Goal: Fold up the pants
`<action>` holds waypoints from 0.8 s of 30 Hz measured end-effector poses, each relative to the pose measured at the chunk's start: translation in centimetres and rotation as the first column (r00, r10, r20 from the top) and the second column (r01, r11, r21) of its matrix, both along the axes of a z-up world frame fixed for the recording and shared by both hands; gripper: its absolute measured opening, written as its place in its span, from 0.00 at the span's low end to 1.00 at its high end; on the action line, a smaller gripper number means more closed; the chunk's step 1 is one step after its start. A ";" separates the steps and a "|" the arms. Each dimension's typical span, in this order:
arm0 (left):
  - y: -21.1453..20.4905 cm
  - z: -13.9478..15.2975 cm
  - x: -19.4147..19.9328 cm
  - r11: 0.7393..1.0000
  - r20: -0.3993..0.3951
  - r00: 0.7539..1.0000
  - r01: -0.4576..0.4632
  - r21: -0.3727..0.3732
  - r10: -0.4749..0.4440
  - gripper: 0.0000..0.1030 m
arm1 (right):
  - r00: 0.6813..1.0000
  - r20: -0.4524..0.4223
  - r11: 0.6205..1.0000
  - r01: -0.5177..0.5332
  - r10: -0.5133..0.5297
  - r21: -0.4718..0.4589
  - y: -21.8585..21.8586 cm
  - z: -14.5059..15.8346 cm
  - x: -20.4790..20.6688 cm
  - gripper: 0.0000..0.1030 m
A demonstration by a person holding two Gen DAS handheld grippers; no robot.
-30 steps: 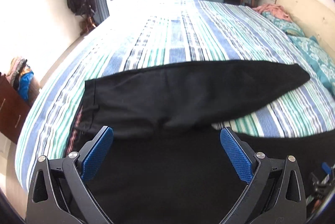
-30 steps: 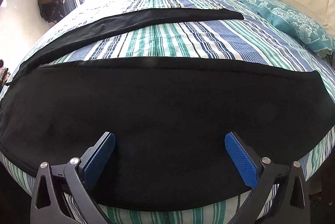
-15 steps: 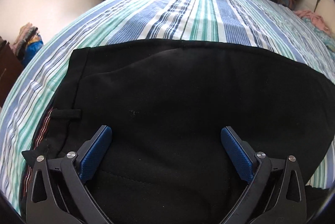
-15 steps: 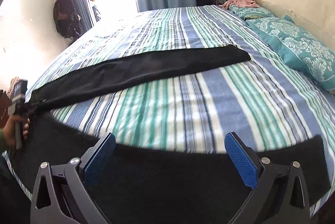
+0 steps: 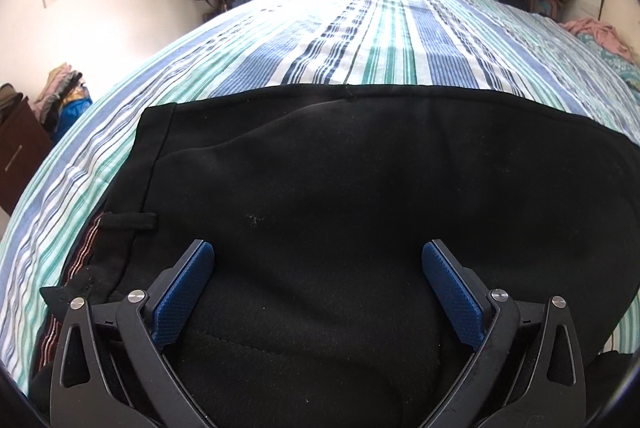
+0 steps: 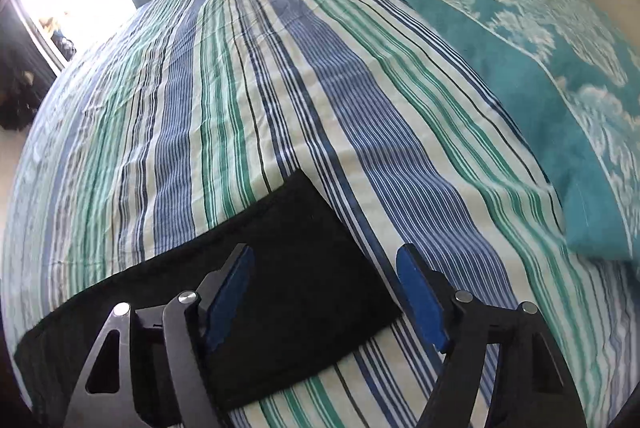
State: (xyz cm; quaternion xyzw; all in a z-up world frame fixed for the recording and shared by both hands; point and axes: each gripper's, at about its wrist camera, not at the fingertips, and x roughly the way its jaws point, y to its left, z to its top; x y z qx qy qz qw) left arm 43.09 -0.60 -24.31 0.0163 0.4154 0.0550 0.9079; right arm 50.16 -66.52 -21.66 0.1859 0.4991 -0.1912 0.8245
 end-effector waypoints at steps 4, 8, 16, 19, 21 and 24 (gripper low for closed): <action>-0.1 -0.2 0.0 1.000 0.012 1.000 -0.003 0.006 0.003 0.99 | 0.995 -0.088 0.997 -0.058 0.054 -0.047 0.2 -3.0 4.7 0.66; -0.2 -0.2 0.1 1.000 0.014 1.000 -0.005 0.016 0.005 0.99 | 0.997 -0.031 0.997 -0.076 0.077 0.011 -0.2 -4.3 4.1 0.16; -0.3 -0.1 0.3 1.000 0.003 1.000 -0.006 0.025 0.006 0.99 | 0.943 0.276 0.980 -0.162 0.188 -0.113 7.2 5.8 -10.3 0.09; -0.3 -0.1 0.4 1.000 -0.006 1.000 -0.005 0.028 0.005 0.99 | 0.921 0.342 0.981 -0.154 0.184 -0.115 11.6 8.3 -20.3 0.08; -0.2 0.0 0.5 1.000 -0.015 1.000 -0.005 0.027 0.005 0.99 | 0.924 0.366 0.992 -0.088 0.115 -0.091 13.8 8.3 -27.4 0.08; -0.5 0.2 0.7 0.999 -0.035 0.999 -0.007 0.043 0.009 0.99 | 0.948 0.312 0.991 0.102 -0.068 -0.093 16.4 5.5 -36.3 0.09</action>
